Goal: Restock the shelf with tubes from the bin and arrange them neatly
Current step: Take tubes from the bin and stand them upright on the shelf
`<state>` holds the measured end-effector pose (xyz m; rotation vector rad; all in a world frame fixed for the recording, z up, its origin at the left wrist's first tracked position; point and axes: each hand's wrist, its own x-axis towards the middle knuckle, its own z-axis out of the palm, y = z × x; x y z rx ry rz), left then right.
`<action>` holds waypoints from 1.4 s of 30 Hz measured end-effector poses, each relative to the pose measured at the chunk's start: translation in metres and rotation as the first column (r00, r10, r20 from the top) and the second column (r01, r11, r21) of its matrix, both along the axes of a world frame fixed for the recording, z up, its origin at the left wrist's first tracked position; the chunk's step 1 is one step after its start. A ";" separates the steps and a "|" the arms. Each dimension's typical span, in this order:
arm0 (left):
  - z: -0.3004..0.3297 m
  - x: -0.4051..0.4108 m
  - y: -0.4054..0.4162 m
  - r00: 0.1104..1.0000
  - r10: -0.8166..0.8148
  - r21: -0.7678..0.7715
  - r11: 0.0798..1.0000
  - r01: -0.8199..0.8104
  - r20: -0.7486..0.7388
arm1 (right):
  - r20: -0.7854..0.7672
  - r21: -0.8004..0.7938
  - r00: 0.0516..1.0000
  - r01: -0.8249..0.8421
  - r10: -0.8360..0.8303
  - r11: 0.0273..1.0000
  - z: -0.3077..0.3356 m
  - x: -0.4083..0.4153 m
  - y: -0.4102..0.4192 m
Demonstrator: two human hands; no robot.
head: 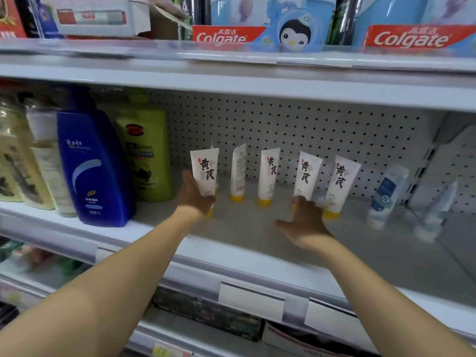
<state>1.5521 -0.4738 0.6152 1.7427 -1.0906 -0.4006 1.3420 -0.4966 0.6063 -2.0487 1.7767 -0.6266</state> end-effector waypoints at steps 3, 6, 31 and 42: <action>-0.003 0.009 -0.010 1.000 0.002 -0.016 1.000 -0.002 -0.003 | -0.055 0.017 0.997 -0.059 0.059 0.998 -0.002 0.022 0.003; -0.008 0.013 -0.018 1.000 -0.011 -0.031 0.999 0.011 0.005 | -0.090 0.018 0.991 -0.103 0.104 0.995 -0.004 0.037 0.003; -0.004 0.050 0.062 0.962 -0.033 0.276 0.960 -0.044 0.269 | -0.157 0.023 0.934 -0.321 0.320 0.947 0.009 0.093 0.089; -0.015 0.153 0.217 0.912 0.027 0.262 0.954 -0.147 0.410 | -0.216 0.003 0.826 -0.532 0.520 0.847 -0.014 0.197 0.211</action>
